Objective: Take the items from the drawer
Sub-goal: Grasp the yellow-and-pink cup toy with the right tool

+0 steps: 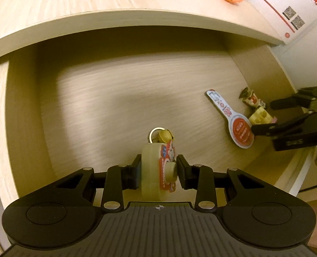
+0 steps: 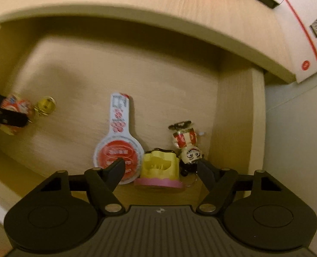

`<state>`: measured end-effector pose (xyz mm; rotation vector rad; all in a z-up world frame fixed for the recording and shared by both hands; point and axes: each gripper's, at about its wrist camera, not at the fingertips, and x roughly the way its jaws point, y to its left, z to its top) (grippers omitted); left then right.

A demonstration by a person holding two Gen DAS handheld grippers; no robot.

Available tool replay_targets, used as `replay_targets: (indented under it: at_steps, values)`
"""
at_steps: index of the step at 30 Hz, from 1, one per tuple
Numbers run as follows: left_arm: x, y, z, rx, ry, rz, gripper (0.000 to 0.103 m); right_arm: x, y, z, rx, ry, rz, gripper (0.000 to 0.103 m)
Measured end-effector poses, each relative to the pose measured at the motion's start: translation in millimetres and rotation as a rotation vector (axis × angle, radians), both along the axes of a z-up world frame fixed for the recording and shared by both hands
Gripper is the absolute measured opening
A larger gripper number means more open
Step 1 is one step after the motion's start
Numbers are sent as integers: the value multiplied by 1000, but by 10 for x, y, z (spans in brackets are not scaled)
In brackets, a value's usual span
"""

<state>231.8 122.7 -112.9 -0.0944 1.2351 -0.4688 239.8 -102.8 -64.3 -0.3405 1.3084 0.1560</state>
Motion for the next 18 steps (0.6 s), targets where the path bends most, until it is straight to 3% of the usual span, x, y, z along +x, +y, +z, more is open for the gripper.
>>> replay_targets:
  at_steps: [4, 14, 18]
  values:
    - [-47, 11, 36, 0, -14, 25, 37, 73, 59, -119, -60, 17, 30, 72]
    - [-82, -35, 34, 16, -39, 23, 37, 90, 39, -115, -77, 22, 49, 71]
    - [-91, -25, 63, 27, -49, 12, 37, 120, 39, -127, -77, 40, 54, 75]
